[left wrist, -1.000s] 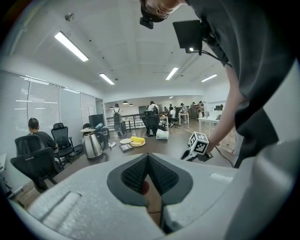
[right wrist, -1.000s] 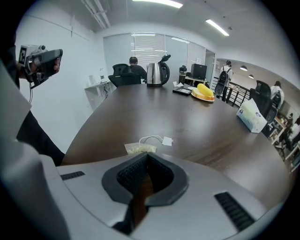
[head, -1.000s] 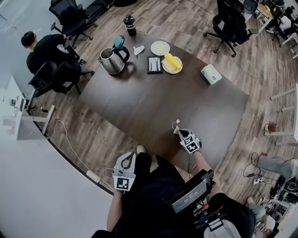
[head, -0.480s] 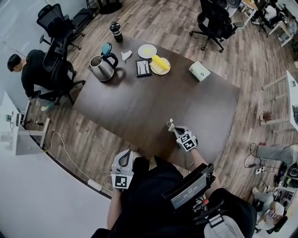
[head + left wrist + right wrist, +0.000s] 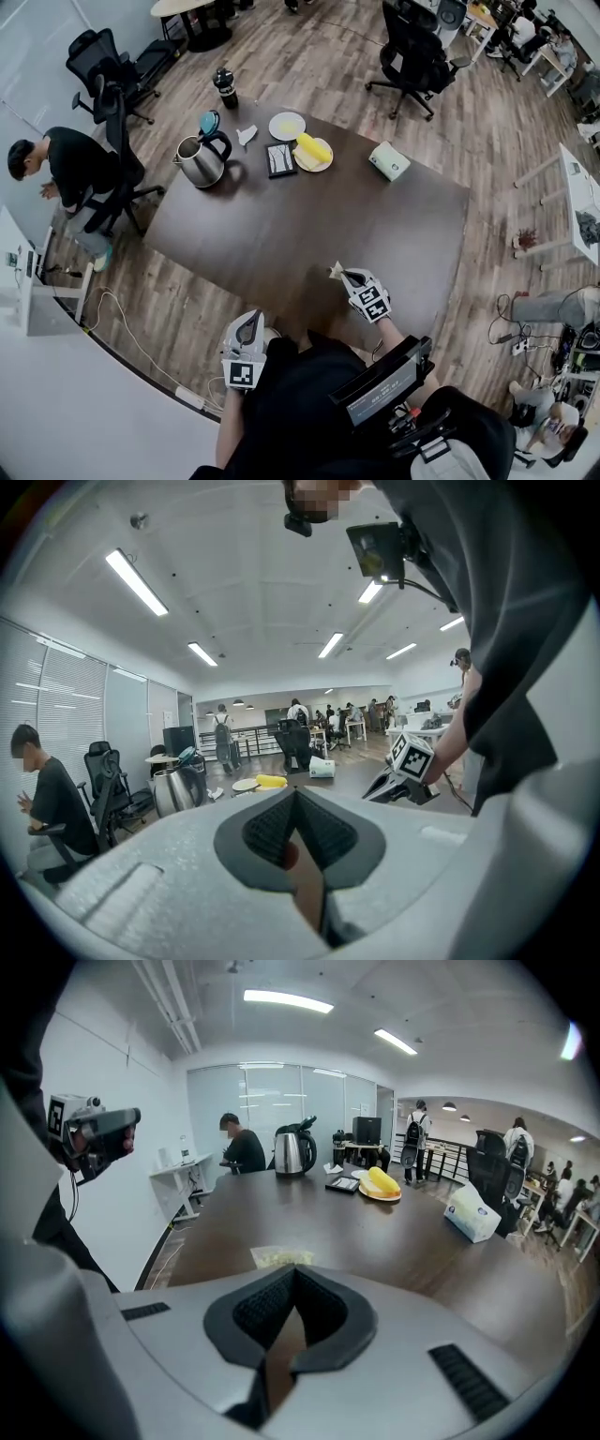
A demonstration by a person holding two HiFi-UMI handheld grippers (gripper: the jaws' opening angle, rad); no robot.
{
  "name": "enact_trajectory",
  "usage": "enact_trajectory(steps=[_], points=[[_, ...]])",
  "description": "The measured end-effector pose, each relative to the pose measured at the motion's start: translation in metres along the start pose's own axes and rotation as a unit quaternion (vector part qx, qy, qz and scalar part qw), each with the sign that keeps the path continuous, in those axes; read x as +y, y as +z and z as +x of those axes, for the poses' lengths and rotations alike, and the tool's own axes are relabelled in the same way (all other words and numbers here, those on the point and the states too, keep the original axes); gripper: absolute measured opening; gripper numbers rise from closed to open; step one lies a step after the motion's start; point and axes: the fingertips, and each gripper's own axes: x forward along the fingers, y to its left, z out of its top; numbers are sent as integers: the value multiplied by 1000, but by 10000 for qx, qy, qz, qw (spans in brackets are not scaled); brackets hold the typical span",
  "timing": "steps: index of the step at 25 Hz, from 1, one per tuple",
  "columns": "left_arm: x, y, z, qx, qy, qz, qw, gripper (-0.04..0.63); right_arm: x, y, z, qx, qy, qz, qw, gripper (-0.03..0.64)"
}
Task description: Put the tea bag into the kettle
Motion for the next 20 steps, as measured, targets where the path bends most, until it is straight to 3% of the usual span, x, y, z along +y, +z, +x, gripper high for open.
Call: enact_trajectory(steps=[6, 16, 20], points=[[4, -2, 0, -58, -80, -104, 9999, 2, 24, 26, -23, -484, 1, 379, 9981, 6], [14, 2, 14, -94, -415, 124, 9990, 2, 66, 101, -50, -1430, 122, 533, 9882, 6], [19, -5, 8, -112, -416, -20, 9991, 2, 87, 129, -53, -1841, 474, 1101, 9756, 6]])
